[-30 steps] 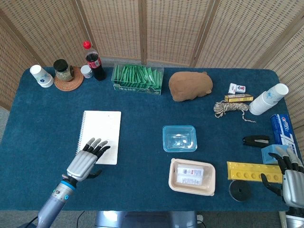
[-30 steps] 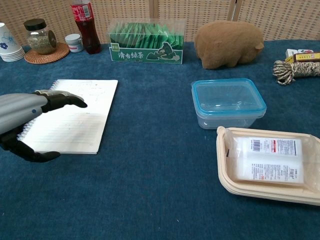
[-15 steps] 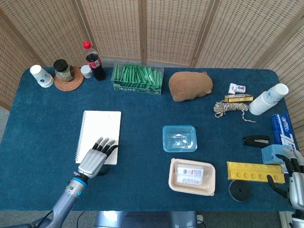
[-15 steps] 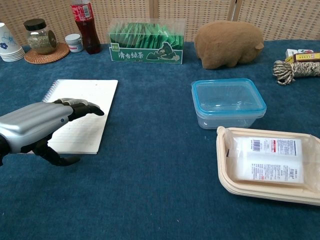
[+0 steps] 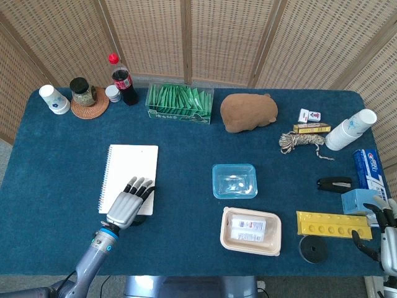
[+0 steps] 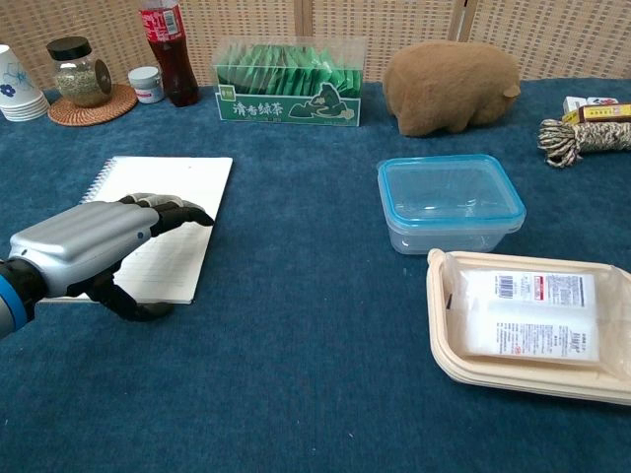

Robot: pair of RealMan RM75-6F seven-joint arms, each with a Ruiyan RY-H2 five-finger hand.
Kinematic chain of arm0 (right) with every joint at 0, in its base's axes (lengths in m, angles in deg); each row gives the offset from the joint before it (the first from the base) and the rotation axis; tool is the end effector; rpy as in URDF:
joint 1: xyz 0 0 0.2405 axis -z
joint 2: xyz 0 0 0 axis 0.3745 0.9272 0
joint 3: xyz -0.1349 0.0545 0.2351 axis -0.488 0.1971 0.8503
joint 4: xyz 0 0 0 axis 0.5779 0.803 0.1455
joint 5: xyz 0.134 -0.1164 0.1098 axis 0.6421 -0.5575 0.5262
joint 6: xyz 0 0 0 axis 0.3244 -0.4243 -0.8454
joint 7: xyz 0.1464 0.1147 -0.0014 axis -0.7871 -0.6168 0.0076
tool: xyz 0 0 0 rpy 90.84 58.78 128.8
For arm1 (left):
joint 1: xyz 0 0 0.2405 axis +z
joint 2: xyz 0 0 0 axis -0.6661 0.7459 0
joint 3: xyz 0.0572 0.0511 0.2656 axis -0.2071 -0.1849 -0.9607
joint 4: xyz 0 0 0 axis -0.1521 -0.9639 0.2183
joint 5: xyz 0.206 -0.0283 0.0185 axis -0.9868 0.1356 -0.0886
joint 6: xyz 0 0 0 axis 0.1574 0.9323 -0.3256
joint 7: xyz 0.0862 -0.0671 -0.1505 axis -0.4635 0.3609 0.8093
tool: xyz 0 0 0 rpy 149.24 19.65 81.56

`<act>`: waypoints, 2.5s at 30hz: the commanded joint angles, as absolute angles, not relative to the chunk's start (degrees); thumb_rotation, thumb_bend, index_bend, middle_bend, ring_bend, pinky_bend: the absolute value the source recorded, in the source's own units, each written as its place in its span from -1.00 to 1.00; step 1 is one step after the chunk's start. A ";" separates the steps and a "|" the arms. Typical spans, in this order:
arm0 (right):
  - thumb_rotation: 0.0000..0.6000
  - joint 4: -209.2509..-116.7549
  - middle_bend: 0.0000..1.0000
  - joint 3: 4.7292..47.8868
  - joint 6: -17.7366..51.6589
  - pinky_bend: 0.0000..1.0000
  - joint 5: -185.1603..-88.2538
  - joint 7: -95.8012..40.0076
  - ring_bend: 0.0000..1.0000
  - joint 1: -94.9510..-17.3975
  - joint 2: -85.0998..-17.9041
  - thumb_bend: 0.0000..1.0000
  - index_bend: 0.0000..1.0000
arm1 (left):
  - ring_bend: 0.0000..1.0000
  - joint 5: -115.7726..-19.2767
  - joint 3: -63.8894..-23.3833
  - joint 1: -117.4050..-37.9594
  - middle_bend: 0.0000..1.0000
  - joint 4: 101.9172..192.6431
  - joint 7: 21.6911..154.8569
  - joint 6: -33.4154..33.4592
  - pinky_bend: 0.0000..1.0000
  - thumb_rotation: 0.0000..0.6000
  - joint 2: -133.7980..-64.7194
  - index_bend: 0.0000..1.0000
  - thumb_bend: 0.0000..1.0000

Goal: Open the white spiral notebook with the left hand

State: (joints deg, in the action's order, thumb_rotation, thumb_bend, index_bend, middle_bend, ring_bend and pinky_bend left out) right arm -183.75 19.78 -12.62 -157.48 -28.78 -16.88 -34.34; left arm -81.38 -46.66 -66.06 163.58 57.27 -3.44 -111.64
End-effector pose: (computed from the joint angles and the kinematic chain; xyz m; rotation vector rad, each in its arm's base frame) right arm -0.3473 -0.1667 0.1839 1.1160 -0.9775 0.9331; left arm -0.1940 0.2885 -0.0726 -1.8940 -0.9433 -0.8316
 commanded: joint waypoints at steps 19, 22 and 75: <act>1.00 -183.96 -0.67 20.33 -13.75 -0.76 -157.82 -28.79 -0.89 -16.19 -34.23 -0.39 -0.53 | -0.94 -84.72 -46.57 -65.00 -0.73 158.70 61.42 5.54 -1.00 1.00 -114.49 -0.53 -0.50; 1.00 -183.90 -0.67 20.41 -14.07 -0.76 -158.05 -28.86 -0.89 -16.07 -34.21 -0.39 -0.53 | -0.94 -86.36 -46.46 -64.07 -0.73 158.32 63.35 8.65 -1.00 1.00 -114.46 -0.54 -0.43; 1.00 -186.95 -0.70 20.61 -8.98 -0.76 -160.08 -24.57 -0.92 -19.83 -34.83 -0.39 -0.55 | -1.00 -94.31 -56.79 -41.03 -0.77 174.38 81.88 27.74 -1.00 1.00 -83.48 -0.46 -0.27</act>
State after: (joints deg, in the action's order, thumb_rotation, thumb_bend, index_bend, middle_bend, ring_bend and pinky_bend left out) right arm -186.90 20.61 -9.07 -160.01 -24.64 -19.74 -34.75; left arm -94.18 -56.66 -41.20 174.39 81.70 27.62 -83.62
